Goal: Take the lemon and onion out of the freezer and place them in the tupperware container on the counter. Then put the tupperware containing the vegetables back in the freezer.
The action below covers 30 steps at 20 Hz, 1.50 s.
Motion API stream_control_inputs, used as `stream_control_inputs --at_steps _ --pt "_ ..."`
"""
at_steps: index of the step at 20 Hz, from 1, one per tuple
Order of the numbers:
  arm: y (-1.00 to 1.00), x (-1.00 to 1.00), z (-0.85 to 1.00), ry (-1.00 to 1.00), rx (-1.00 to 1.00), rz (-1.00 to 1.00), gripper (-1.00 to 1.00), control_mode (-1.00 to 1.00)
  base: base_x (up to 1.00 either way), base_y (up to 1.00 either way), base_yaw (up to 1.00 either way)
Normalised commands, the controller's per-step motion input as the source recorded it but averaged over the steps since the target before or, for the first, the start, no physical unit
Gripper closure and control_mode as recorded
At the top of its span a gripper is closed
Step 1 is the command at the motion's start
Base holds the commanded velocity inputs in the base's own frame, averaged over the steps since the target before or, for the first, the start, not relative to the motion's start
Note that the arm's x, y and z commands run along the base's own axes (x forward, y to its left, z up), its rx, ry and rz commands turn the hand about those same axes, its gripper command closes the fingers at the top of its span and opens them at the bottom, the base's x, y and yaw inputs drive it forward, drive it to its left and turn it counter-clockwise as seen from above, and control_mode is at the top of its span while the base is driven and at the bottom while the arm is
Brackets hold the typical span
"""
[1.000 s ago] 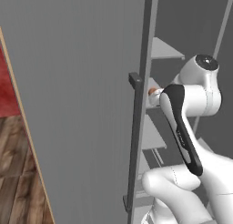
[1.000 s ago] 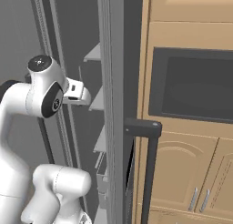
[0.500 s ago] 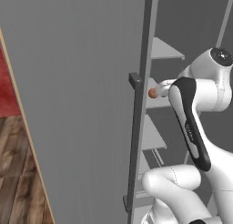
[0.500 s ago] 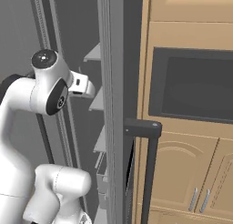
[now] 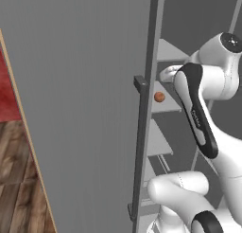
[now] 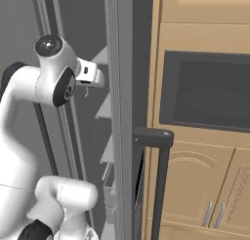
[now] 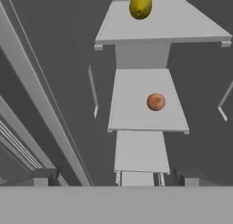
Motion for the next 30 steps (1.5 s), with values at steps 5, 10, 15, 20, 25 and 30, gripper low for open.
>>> stream_control_inputs --at_steps 5,10,15,20,25,30 --pt "-0.11 0.47 0.36 -0.02 0.01 0.00 -1.00 -1.00 0.00 0.00 0.00" --pt "-0.22 0.52 0.21 0.00 0.02 0.01 -1.00 -1.00 0.00 0.00 0.00" --pt "-0.21 0.59 0.14 0.00 0.00 0.06 -1.00 -1.00 0.00 0.00 0.00" --pt "-0.09 0.62 0.10 0.00 0.00 0.03 -1.00 -1.00 0.00 0.00 0.00" --pt "0.00 0.60 0.05 0.00 0.00 0.05 -1.00 -1.00 0.00 0.00 0.00" --pt "0.00 0.57 0.00 0.00 0.00 0.08 -1.00 -1.00 0.00 0.00 0.00"
